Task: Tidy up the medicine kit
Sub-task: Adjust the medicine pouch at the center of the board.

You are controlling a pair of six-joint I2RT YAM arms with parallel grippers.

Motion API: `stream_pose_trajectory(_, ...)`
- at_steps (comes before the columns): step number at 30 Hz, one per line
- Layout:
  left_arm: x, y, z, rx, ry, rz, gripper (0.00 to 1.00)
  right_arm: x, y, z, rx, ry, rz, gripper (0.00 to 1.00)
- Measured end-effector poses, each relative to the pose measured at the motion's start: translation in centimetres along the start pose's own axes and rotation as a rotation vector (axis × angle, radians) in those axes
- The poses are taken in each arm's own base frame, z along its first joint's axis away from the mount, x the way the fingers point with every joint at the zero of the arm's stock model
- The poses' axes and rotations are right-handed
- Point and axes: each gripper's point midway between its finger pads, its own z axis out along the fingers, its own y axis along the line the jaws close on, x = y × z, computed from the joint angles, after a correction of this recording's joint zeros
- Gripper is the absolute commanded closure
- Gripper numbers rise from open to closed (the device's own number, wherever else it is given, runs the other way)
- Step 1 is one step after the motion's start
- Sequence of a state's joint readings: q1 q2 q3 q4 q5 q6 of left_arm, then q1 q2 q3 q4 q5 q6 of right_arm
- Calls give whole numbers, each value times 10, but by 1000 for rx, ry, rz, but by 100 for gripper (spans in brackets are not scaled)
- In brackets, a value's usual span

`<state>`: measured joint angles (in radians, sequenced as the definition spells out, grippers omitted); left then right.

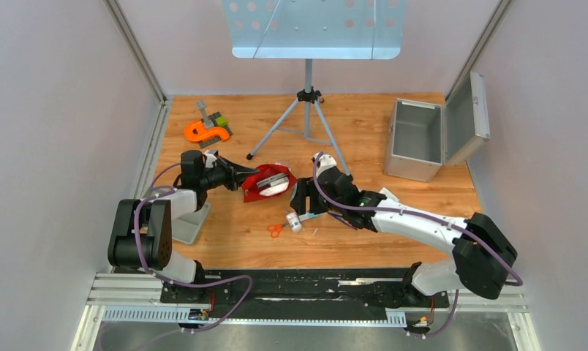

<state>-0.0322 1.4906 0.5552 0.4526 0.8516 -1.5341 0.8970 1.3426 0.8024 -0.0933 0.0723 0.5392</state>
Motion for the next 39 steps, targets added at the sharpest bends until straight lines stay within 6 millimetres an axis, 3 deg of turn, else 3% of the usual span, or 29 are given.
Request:
stream_pose_trajectory(3,-1,1,0,-5,-6,3,100,2,-2,10,29,32,69,33)
stream_pose_trajectory(6,-2,5,0,-20,-14,2,100,-11,3,24,38,32,152,36)
stream_pose_trajectory(13,-2,11,0,-42,-19,5,100,-46,19,51,22,7,310,67)
stream_pose_trajectory(23,1,7,-4,-39,-24,35,100,-30,-11,74,92,82,475,78)
stream_pose_trajectory(26,2,7,-5,-43,-28,44,100,-28,-11,76,97,97,476,82)
stream_pose_trajectory(31,3,10,-7,-57,-34,54,100,-27,-11,78,100,104,465,99)
stream_pose_trajectory(39,5,16,-9,-86,-29,75,100,-36,-7,81,92,114,380,100)
